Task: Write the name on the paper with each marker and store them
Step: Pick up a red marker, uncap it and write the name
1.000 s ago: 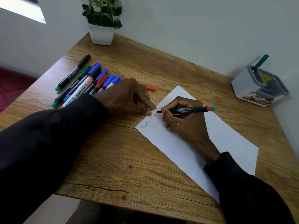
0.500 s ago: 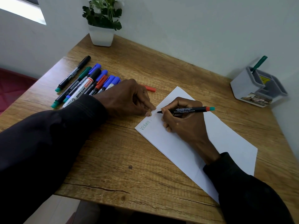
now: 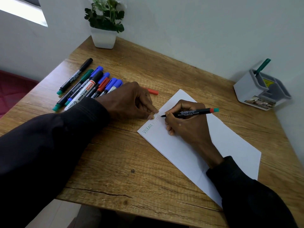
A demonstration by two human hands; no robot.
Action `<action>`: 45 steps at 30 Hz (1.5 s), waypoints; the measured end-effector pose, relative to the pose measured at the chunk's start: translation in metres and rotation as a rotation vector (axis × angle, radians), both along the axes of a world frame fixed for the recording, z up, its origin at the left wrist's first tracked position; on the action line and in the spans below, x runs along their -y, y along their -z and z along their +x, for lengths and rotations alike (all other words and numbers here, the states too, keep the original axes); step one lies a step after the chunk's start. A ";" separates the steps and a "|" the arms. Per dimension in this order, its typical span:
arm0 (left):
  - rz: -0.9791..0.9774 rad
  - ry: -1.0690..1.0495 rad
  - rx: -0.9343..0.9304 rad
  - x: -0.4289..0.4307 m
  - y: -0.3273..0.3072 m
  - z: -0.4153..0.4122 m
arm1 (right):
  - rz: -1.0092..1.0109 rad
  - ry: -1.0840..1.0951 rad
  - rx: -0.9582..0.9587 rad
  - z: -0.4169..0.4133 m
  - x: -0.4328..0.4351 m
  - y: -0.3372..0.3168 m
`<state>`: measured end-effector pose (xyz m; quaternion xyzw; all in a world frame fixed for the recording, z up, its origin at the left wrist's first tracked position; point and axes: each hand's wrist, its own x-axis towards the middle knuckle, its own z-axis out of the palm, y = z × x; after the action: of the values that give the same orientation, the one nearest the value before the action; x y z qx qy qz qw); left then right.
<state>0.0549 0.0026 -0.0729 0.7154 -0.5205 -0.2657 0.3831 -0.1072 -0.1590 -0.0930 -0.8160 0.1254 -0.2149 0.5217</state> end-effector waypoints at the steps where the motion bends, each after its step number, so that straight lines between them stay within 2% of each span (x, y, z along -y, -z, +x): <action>1: 0.000 -0.001 -0.009 0.000 0.000 0.000 | 0.008 0.005 0.009 0.000 -0.001 0.000; 5: 0.002 -0.005 0.000 0.000 0.000 -0.001 | 0.081 0.051 0.067 -0.001 0.001 0.000; 10: 0.003 -0.015 0.017 -0.001 0.000 -0.001 | 0.152 0.055 0.046 0.001 0.002 -0.001; 20: -0.010 -0.036 0.046 -0.002 -0.005 -0.006 | 0.439 0.015 0.094 0.002 0.007 -0.016; 23: -0.078 -0.114 0.080 -0.003 -0.010 -0.006 | 0.528 -0.054 0.107 0.001 0.011 -0.025; 26: -0.183 -0.280 0.122 -0.004 -0.013 -0.001 | 0.614 -0.102 0.102 -0.002 0.019 -0.037; 30: -0.170 -0.461 0.275 0.004 -0.015 0.002 | 0.520 -0.030 0.170 -0.009 0.027 -0.043; 33: -0.049 -0.429 0.355 0.014 -0.014 0.003 | 0.407 0.020 0.168 -0.016 0.029 -0.043; 36: 0.014 -0.395 0.415 0.021 -0.016 0.001 | 0.411 0.022 0.177 -0.028 0.032 -0.046; 39: 0.008 -0.411 0.376 0.022 -0.019 -0.001 | 0.424 0.029 0.188 -0.039 0.035 -0.047; 45: -0.219 -0.415 0.198 0.001 -0.024 -0.020 | 0.211 0.084 0.271 -0.054 0.025 -0.051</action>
<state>0.0348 0.0012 -0.0487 0.7836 -0.4230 -0.0520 0.4520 -0.1614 -0.1840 -0.0416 -0.7144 0.1094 -0.3304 0.6070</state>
